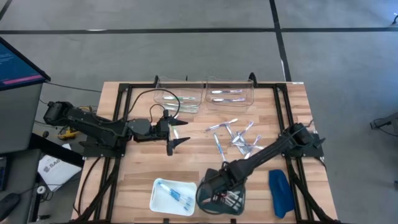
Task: Pick & Place Toothbrushes
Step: Put the orange toothbrush into the green bin
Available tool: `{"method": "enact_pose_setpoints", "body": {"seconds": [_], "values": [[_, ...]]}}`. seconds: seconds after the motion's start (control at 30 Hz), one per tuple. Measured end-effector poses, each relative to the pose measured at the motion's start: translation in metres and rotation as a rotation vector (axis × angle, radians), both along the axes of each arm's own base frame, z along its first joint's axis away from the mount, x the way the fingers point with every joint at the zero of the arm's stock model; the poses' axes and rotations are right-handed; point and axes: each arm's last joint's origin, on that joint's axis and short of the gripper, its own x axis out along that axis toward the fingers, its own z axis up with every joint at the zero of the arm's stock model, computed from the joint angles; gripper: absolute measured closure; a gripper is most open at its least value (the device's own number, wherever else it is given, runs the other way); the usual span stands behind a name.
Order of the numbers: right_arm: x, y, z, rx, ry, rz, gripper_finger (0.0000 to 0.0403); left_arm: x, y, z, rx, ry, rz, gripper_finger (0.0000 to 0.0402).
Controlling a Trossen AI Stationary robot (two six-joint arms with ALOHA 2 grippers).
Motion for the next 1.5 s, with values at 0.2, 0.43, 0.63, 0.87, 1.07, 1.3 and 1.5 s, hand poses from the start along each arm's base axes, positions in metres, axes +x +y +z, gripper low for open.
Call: {"method": "enact_pose_setpoints", "body": {"seconds": [0.2, 0.43, 0.63, 0.87, 1.07, 1.3, 1.5], "values": [[0.002, -0.007, -0.002, 0.014, 0.02, -0.012, 0.0384, 0.0, 0.0, 0.0, 0.0, 0.0, 0.0, 0.0101], [0.003, -0.009, -0.002, 0.01, 0.019, 0.004, 0.0379, 0.0, 0.0, 0.0, 0.0, -0.001, 0.0, 0.0101], [0.003, -0.009, -0.002, 0.012, 0.016, 0.007, 0.0378, 0.0, 0.0, 0.0, 0.0, -0.001, 0.0, 0.0101], [0.005, -0.008, -0.001, 0.023, -0.004, 0.006, 0.0377, 0.0, 0.0, 0.0, 0.0, -0.001, 0.0, 0.0101], [0.007, -0.006, -0.001, 0.023, -0.037, -0.014, 0.0378, 0.0, 0.0, 0.0, 0.0, 0.0, -0.001, 0.0101], [0.005, -0.002, -0.001, 0.018, -0.035, -0.061, 0.0377, 0.0, 0.0, 0.0, 0.0, 0.0, -0.001, 0.0101], [0.001, 0.005, -0.001, 0.009, -0.036, -0.078, 0.0379, 0.0, 0.0, 0.0, 0.0, -0.001, -0.001, 0.0101]]}}
